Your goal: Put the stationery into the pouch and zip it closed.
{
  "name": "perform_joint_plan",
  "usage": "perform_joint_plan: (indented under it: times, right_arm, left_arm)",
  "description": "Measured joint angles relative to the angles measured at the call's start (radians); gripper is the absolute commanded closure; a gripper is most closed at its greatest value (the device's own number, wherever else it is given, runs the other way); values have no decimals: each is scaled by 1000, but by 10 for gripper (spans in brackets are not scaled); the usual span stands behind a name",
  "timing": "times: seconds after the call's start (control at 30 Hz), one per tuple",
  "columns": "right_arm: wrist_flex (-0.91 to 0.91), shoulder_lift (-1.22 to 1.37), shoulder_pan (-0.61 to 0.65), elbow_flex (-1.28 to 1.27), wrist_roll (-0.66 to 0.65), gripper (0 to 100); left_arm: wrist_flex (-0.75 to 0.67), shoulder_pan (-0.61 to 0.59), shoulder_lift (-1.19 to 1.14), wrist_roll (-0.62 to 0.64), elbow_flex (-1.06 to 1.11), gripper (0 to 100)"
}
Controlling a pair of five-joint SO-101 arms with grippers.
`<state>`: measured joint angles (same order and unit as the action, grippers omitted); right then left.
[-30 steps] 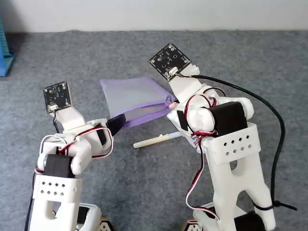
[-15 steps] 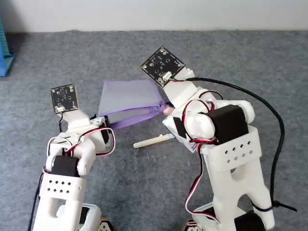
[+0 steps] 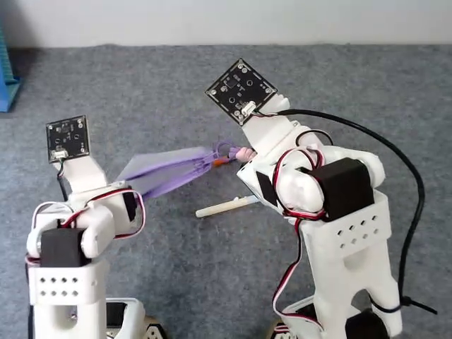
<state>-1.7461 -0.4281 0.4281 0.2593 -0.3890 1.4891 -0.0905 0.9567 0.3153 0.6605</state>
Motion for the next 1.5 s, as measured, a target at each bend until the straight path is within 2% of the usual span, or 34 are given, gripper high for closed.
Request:
perform_joint_plan:
  times: [0.2, 0.3, 0.47, 0.57, 0.8, 0.9, 0.97, 1.23, 1.5]
  right_arm:
    - [-8, 0, 0, 0, 14, 775]
    - [-8, -29, -9, -2, 68, 783]
    - [-8, -170, -35, -103, 84, 809]
    - [-9, -239, -95, -215, 86, 811]
    - [-9, -281, -325, -365, 86, 811]
    - [-9, -210, -384, -382, 103, 811]
    - [-9, -127, -417, -385, 161, 809]
    - [55, 281, -433, -387, 512, 810]
    - [334, 470, -430, -387, 549, 809]
  left_arm:
    - [91, -2, 0, -2, -41, 988]
    - [138, -17, -2, 11, -43, 988]
    - [176, -12, -2, 106, -46, 988]
    - [183, -18, -2, 130, -78, 988]
    - [222, -20, -2, 222, -219, 988]
    - [222, -20, -2, 227, -229, 988]
    - [222, -21, -2, 229, -229, 988]
    - [230, -21, -2, 256, -221, 988]
    - [230, -21, -2, 258, -221, 988]
